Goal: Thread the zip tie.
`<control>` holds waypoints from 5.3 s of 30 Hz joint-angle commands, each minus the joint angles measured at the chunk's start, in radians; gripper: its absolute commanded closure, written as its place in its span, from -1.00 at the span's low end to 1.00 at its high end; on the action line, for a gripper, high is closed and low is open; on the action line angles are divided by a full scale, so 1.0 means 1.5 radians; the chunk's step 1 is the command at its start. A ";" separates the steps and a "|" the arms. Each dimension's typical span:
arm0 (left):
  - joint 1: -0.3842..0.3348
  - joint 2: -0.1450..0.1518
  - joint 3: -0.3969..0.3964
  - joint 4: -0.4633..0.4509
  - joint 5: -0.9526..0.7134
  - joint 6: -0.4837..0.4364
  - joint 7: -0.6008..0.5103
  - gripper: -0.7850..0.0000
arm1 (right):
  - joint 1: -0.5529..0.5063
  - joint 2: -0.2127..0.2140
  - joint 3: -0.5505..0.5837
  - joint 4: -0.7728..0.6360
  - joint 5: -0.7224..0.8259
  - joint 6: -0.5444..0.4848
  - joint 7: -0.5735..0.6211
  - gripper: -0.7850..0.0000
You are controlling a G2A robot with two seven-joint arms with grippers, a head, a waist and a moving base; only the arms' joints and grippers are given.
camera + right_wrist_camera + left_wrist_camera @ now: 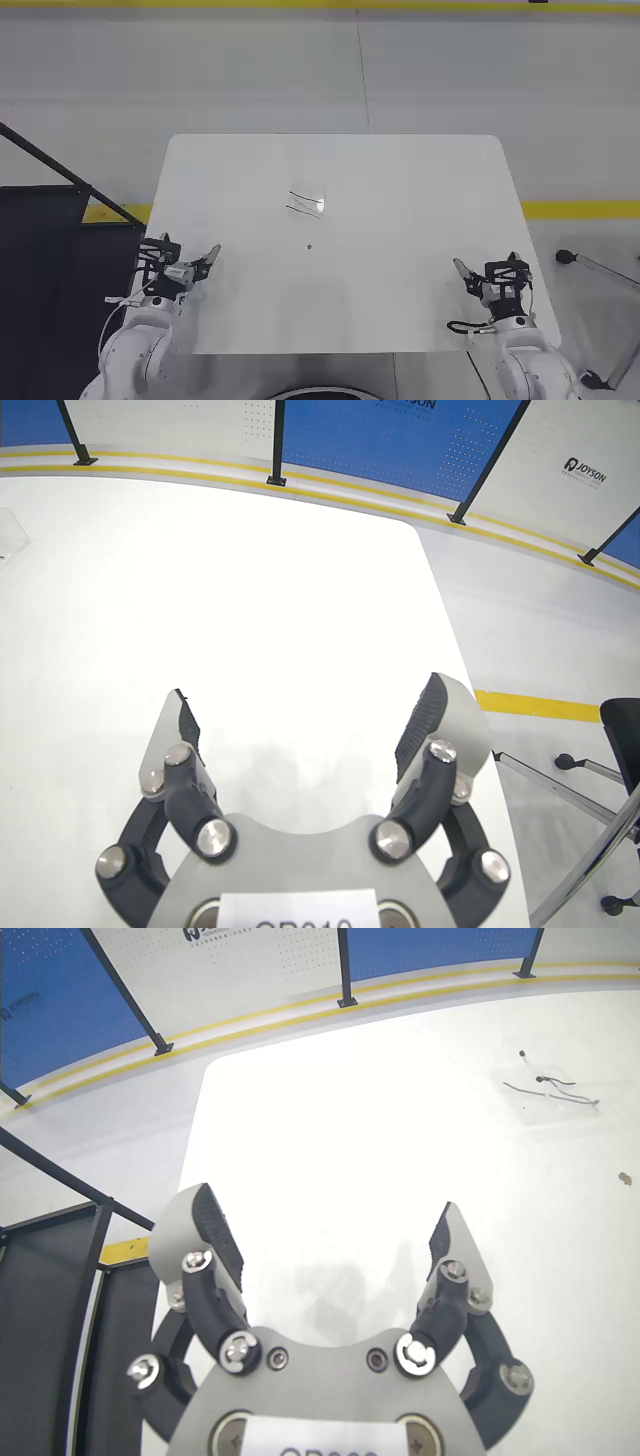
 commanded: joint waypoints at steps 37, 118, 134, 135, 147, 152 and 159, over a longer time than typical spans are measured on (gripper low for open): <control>-0.336 0.006 0.020 0.171 -0.294 -0.278 -0.268 -1.00 | 0.000 0.000 0.000 0.000 0.000 0.000 0.000 -1.00; -0.763 -0.069 0.374 0.565 -0.629 0.001 -0.607 0.15 | 0.000 0.000 0.000 0.000 0.000 0.000 0.000 -1.00; -0.761 -0.068 0.372 0.567 -0.636 -0.010 -0.610 0.39 | 0.000 0.000 0.000 0.000 0.000 0.000 0.000 -1.00; -0.761 -0.068 0.372 0.567 -0.637 -0.010 -0.612 0.41 | 0.000 0.000 0.000 0.000 0.000 0.000 0.000 -1.00; -0.755 -0.065 0.369 0.560 -0.636 -0.010 -0.616 0.66 | 0.000 0.000 0.000 0.000 0.000 0.000 0.000 -1.00; -0.751 -0.064 0.366 0.554 -0.634 -0.008 -0.616 0.76 | 0.000 0.000 0.000 0.000 0.000 0.000 0.000 -1.00; -0.738 -0.058 0.351 0.527 -0.633 -0.002 -0.612 0.91 | 0.000 0.000 0.000 0.000 0.000 0.000 0.000 -1.00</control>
